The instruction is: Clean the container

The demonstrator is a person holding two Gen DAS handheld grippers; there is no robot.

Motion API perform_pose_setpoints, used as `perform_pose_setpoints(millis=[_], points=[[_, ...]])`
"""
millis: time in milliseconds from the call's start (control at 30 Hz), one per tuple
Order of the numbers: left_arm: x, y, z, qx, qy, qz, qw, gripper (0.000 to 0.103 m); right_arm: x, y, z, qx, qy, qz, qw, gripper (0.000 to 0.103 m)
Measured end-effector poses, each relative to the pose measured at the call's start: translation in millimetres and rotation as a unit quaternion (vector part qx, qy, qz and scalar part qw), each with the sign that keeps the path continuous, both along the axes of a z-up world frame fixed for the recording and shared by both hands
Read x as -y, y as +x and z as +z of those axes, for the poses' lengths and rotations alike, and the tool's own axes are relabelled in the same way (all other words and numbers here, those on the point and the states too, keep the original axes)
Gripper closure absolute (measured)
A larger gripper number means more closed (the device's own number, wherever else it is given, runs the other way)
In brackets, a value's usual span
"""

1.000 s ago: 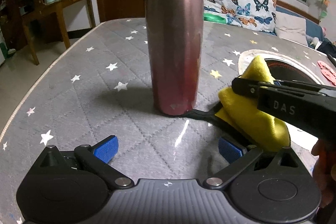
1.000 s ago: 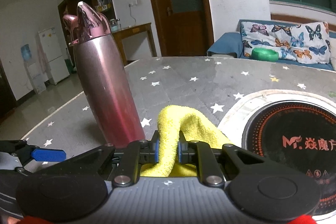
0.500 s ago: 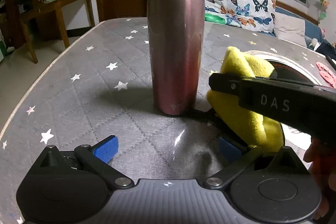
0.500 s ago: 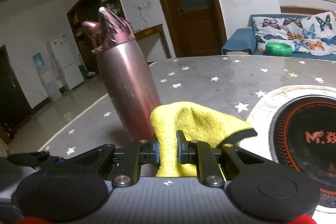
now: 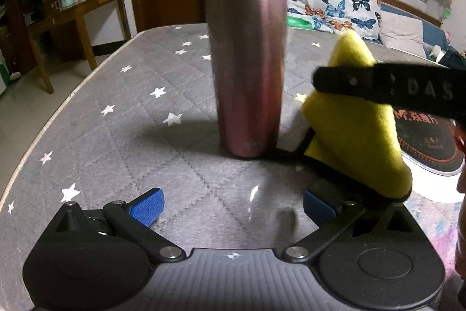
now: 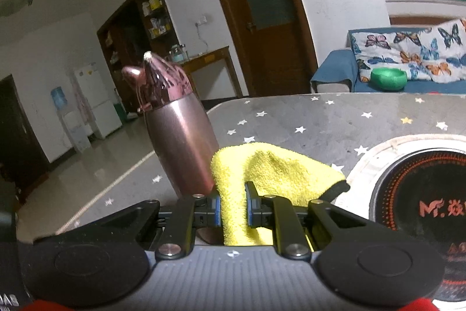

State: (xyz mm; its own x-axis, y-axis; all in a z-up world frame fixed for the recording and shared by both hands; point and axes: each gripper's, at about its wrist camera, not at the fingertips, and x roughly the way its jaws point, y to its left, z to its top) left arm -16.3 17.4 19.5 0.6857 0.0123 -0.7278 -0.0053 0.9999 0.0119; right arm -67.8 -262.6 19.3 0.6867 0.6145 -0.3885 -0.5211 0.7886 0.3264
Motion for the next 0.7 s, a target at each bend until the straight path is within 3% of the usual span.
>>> perform_pose_setpoints(millis=[233,700], points=[[-0.4,2.9,-1.5,-0.012,0.001,0.011,0.9999,0.0,9.4,3.5,-6.9,-0.028,0.025,-0.003,0.999,0.089],[7.5,0.0,1.2,-0.008,0.02,0.008,0.9997,0.0,-0.5,-9.5,-14.5,-0.002,-0.02,-0.007,1.0,0.089]])
